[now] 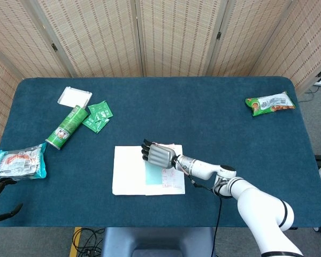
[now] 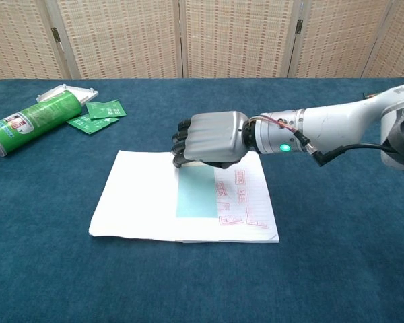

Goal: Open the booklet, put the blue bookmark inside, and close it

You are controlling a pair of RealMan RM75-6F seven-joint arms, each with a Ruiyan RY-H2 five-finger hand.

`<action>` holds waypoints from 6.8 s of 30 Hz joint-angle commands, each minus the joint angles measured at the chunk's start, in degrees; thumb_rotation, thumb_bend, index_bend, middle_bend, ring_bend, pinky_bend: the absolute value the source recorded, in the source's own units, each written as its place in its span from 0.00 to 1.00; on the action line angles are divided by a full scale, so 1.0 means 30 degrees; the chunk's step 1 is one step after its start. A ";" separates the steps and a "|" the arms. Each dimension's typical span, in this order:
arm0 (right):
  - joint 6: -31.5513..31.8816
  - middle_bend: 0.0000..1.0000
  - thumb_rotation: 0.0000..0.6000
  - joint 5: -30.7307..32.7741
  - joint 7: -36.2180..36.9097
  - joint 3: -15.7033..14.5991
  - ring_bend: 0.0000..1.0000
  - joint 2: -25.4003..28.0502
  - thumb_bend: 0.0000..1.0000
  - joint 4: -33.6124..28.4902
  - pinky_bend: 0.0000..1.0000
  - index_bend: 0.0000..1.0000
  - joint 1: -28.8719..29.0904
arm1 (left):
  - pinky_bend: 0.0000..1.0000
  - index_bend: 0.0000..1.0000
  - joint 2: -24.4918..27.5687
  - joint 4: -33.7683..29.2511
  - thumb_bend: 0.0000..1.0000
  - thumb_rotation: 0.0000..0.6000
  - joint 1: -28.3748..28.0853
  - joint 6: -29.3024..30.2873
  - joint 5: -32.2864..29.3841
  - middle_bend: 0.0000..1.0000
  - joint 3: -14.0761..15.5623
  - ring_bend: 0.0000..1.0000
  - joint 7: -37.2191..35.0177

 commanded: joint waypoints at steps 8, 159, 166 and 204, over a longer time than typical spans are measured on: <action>-0.0011 0.18 1.00 0.0156 -0.0215 0.0020 0.11 0.0244 0.87 -0.0238 0.15 0.22 -0.0213 | 0.25 0.32 -0.0030 0.0021 0.24 1.00 -0.0003 0.0010 0.0051 0.26 0.0003 0.21 -0.0021; 0.9617 0.00 1.00 0.2947 -0.5302 0.4201 0.00 1.2433 0.05 -1.6086 0.00 0.00 -1.3711 | 0.19 0.00 -1.6231 0.7960 0.20 1.00 -1.6453 -0.8875 -0.1008 0.00 -0.3861 0.00 0.6449; 0.9650 0.00 1.00 0.2914 -0.5208 0.4249 0.00 1.2434 0.05 -1.6012 0.00 0.00 -1.3811 | 0.19 0.00 -1.6601 0.8862 0.20 1.00 -1.6339 -0.9174 -0.1503 0.00 -0.3524 0.00 0.6899; 0.8969 0.00 1.00 0.4298 -0.4285 0.4061 0.00 1.3216 0.10 -1.6451 0.00 0.00 -1.4822 | 0.19 0.00 -1.1161 0.3489 0.20 1.00 -1.3166 -0.5573 -0.2092 0.00 -0.3597 0.00 0.7671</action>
